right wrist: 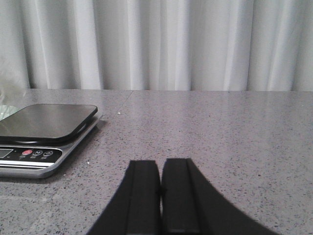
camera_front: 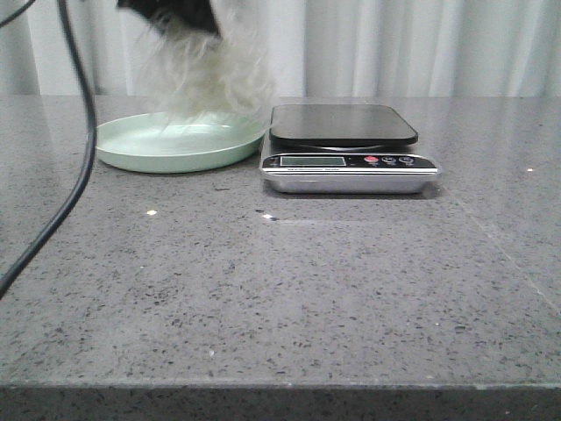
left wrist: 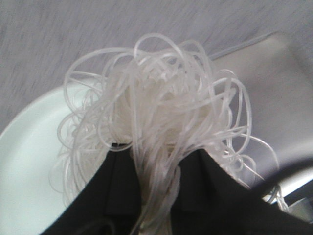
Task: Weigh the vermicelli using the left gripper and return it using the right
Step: 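Lift the vermicelli and carry it over the scale with the left gripper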
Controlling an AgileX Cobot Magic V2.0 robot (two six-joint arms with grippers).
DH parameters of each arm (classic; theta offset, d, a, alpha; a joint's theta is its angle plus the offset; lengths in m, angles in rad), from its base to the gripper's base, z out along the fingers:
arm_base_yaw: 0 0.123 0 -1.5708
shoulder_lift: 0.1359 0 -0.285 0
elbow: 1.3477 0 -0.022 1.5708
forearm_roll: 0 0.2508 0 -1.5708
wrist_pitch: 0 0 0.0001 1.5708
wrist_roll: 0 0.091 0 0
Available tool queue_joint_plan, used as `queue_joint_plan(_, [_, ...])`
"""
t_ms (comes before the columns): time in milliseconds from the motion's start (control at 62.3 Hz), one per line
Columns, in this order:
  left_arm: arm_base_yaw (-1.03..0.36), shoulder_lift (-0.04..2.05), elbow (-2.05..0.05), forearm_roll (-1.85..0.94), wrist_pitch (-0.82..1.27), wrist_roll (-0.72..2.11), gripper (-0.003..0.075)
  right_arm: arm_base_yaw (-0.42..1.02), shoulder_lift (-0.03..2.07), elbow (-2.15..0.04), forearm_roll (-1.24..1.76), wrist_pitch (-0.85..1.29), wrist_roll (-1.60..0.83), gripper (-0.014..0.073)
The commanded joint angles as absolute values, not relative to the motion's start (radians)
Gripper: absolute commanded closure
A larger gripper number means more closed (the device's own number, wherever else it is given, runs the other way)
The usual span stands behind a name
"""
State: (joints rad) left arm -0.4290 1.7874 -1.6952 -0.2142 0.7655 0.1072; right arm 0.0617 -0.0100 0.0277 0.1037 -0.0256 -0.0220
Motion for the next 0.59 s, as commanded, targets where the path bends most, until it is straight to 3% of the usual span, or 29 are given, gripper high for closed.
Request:
queue_joint_plan(0, [-0.495, 1.732, -1.771, -0.254, 0.652, 0.107, 0.0594, 0.054, -0.026, 0.020, 0.094, -0.107, -0.023, 0.0416])
queue_joint_plan(369, [-0.602, 1.861, -1.776, -0.247, 0.564, 0.108, 0.0579, 0.054, -0.026, 0.020, 0.094, -0.107, -0.023, 0.0416])
queue_joint_plan(497, [-0.604, 1.889, -1.776, -0.249, 0.598, 0.108, 0.0481, 0.054, -0.026, 0.020, 0.094, -0.107, -0.023, 0.0416])
queue_joint_plan(578, [-0.604, 1.892, -1.776, -0.249, 0.617, 0.108, 0.0356, 0.054, -0.026, 0.020, 0.094, -0.107, -0.023, 0.0416])
